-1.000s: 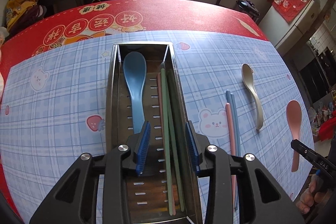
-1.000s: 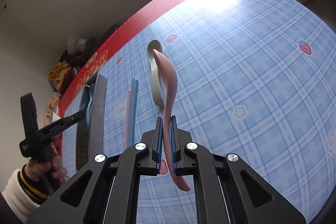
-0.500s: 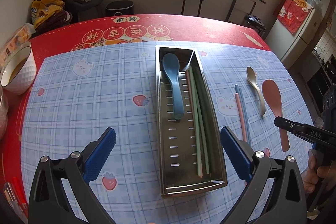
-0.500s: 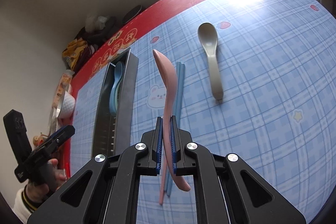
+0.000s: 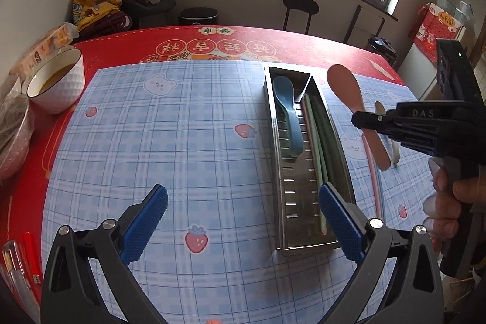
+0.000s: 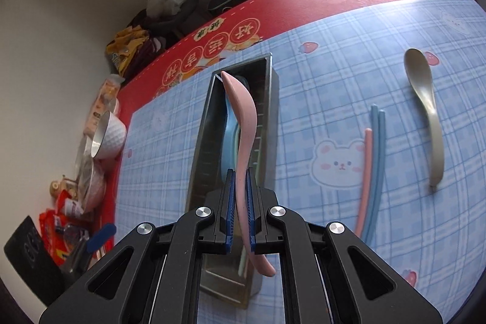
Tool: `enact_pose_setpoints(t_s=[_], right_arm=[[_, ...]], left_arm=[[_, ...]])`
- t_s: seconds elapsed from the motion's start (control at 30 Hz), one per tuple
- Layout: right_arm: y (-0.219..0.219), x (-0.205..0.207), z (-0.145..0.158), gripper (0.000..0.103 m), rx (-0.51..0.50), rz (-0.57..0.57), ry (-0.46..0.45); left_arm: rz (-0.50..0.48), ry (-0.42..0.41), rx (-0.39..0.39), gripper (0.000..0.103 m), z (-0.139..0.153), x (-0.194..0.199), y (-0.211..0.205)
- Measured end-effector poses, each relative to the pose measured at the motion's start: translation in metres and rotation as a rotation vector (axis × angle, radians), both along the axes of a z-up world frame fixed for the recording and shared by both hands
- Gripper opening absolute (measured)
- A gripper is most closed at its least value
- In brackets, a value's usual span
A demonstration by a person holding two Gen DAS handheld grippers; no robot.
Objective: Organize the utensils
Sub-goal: 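Lower the pink spoon into the steel basket and open the right tool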
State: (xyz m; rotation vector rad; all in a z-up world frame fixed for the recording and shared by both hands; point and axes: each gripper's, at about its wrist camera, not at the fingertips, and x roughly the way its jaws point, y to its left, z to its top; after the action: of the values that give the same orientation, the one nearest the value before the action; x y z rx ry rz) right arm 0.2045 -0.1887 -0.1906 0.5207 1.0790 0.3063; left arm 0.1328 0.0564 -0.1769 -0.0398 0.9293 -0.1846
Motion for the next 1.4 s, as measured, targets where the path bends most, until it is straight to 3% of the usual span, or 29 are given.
enact_pose_setpoints(t_s=[0.27, 0.7, 1.03, 1.4], right_arm=[[0.039, 0.047, -0.014, 0.007, -0.009, -0.038, 0.091], [0.053, 0.059, -0.04, 0.007, -0.028, -0.101, 0.177], [0.049, 0.056, -0.031, 0.009, -0.048, -0.072, 0.138], [0.02, 0.001, 0.0, 0.009, -0.14, -0.008, -0.012]], left_arm=[[0.064, -0.012, -0.011, 0.097, 0.004, -0.005, 0.027], [0.134, 0.003, -0.049, 0.097, 0.003, -0.018, 0.057], [0.14, -0.008, -0.053, 0.097, 0.007, -0.022, 0.054], [0.081, -0.017, -0.063, 0.097, 0.015, -0.016, 0.023]])
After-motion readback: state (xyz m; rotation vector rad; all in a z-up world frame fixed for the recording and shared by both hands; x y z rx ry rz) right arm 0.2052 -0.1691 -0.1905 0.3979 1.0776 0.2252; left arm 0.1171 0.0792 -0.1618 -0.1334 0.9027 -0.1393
